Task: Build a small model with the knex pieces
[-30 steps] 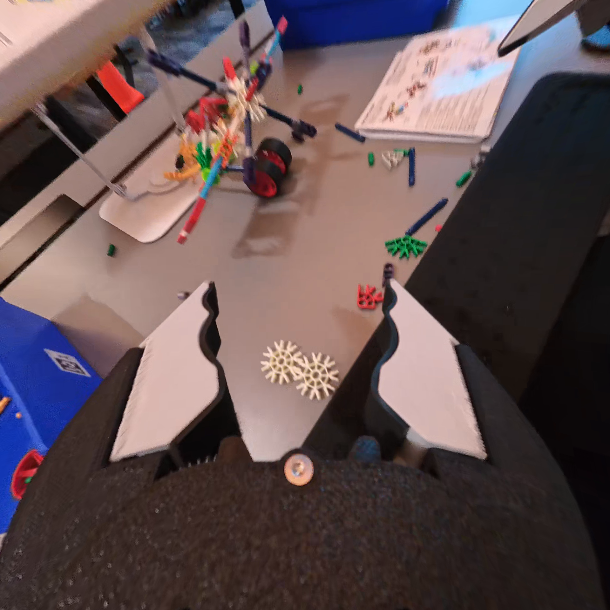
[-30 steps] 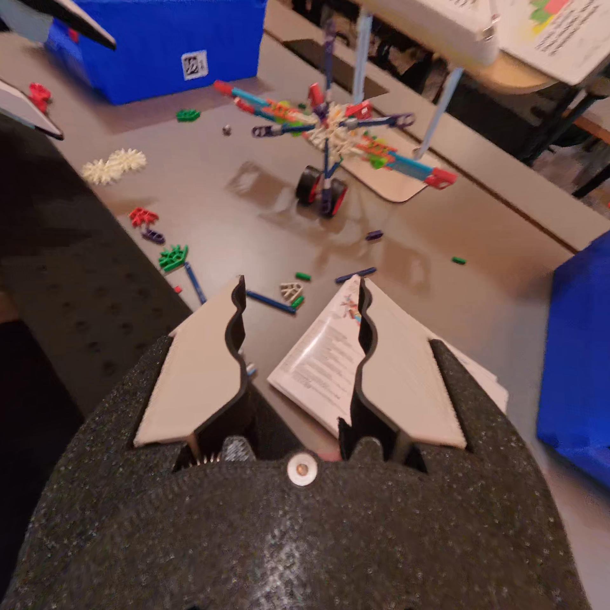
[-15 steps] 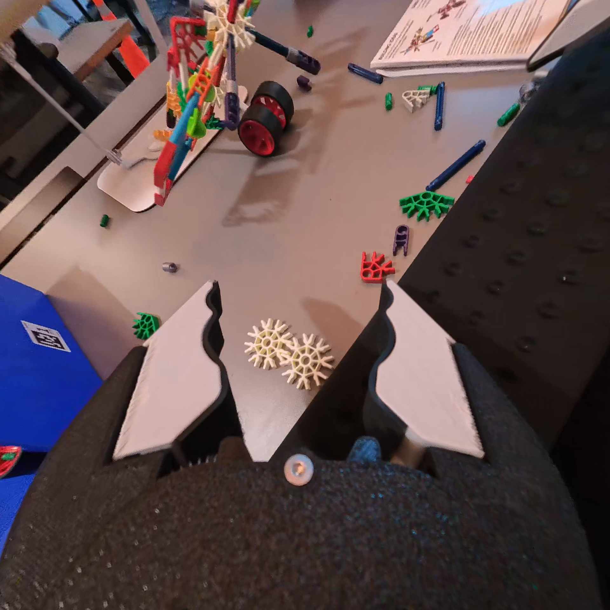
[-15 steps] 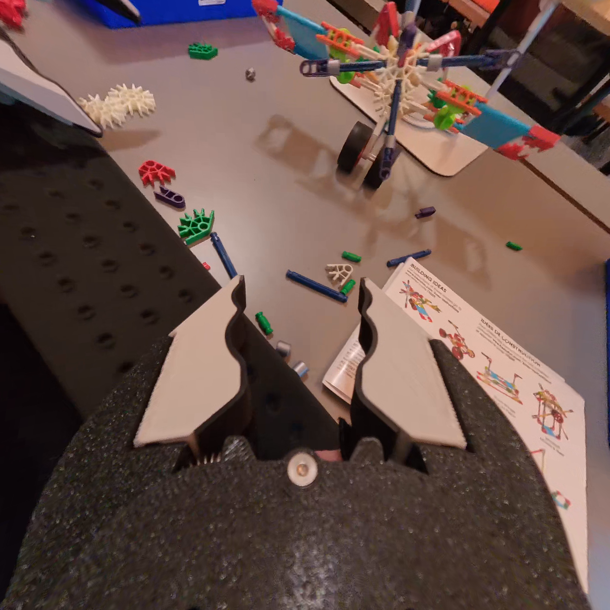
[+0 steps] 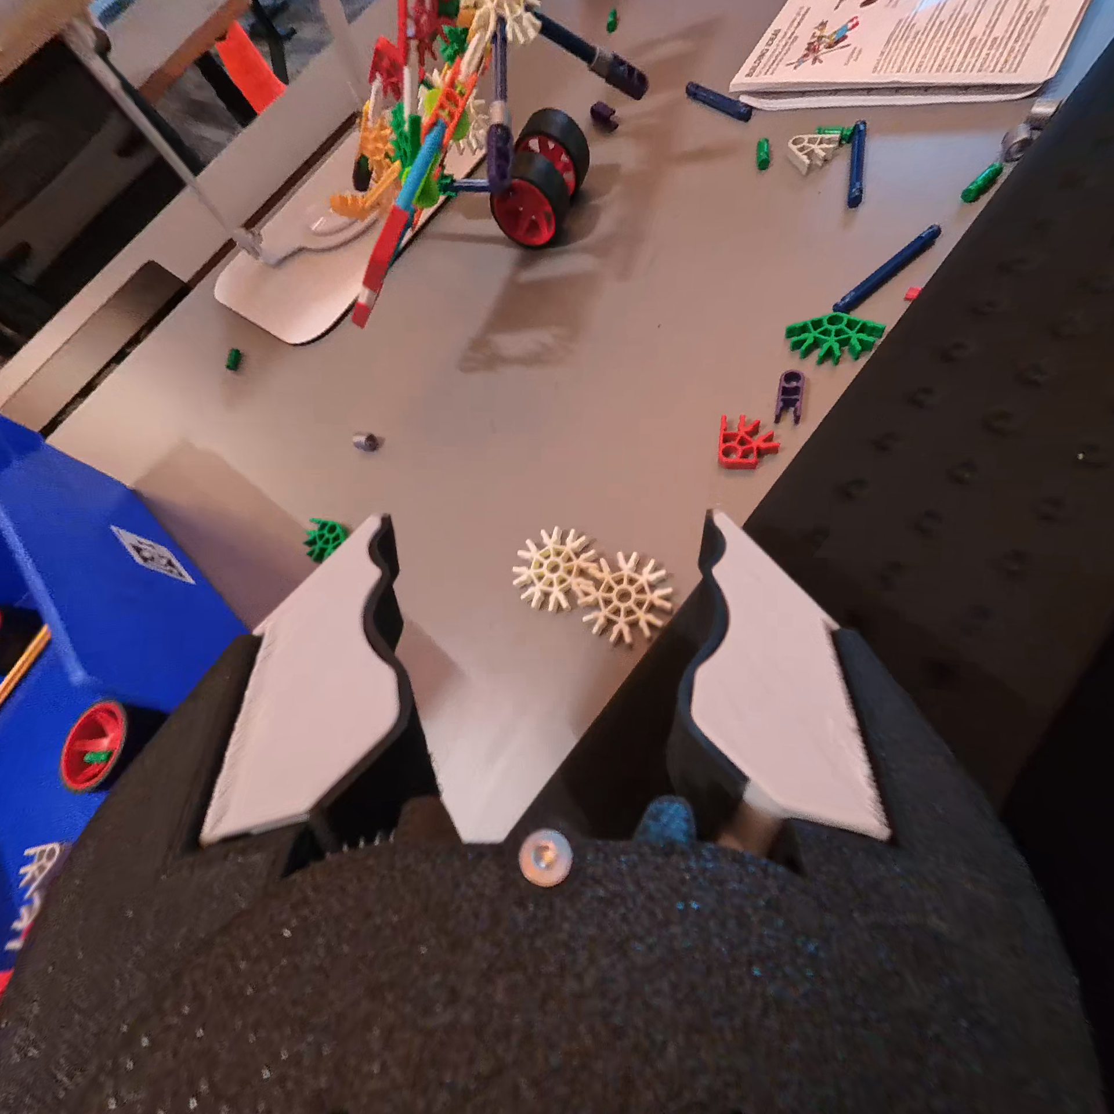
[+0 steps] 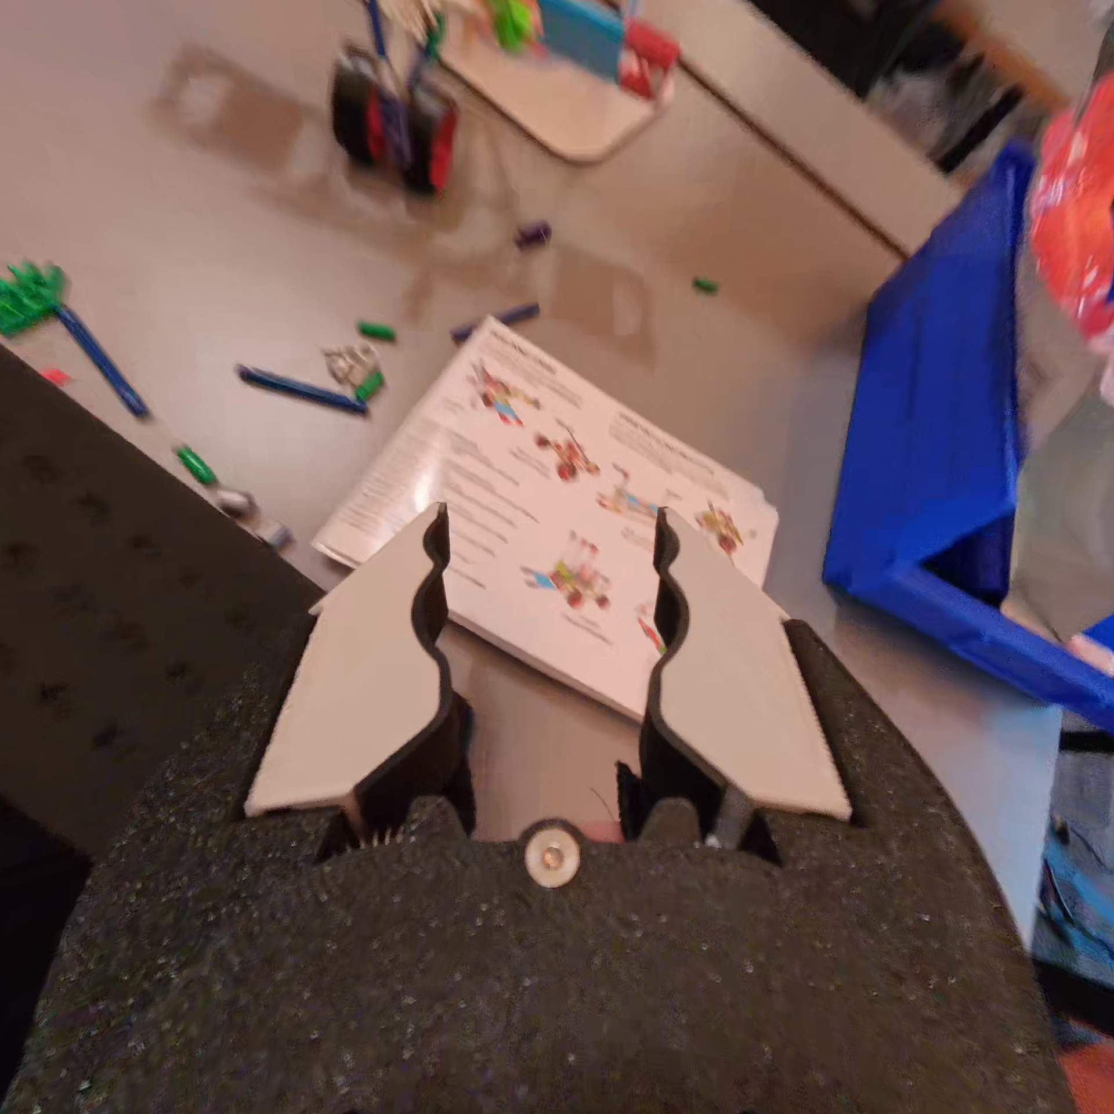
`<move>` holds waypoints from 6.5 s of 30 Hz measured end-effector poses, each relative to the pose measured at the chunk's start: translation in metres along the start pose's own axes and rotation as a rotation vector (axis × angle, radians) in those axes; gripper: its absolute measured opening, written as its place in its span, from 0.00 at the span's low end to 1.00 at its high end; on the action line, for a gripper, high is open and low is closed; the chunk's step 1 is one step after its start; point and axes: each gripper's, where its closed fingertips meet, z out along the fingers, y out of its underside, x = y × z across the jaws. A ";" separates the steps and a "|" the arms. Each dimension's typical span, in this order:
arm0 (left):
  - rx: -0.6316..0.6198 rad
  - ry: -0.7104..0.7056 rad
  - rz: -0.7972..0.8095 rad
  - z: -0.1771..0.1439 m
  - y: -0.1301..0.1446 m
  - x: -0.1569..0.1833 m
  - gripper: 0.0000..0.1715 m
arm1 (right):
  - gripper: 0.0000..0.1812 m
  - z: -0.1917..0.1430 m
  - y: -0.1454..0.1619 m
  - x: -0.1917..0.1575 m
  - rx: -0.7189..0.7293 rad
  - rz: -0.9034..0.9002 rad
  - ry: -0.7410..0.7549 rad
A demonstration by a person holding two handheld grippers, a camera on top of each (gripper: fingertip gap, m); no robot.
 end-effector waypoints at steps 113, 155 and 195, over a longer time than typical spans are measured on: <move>0.260 0.662 0.262 0.087 -0.296 0.048 0.20 | 0.00 -0.121 -0.175 -0.051 0.728 -0.480 -0.348; 0.160 0.471 0.082 0.164 -0.291 0.084 0.42 | 0.00 -0.022 -0.032 0.089 0.337 0.471 -0.372; -0.226 0.223 -0.122 0.148 -0.034 0.008 0.68 | 0.76 0.132 -0.010 0.008 -0.113 0.066 -0.212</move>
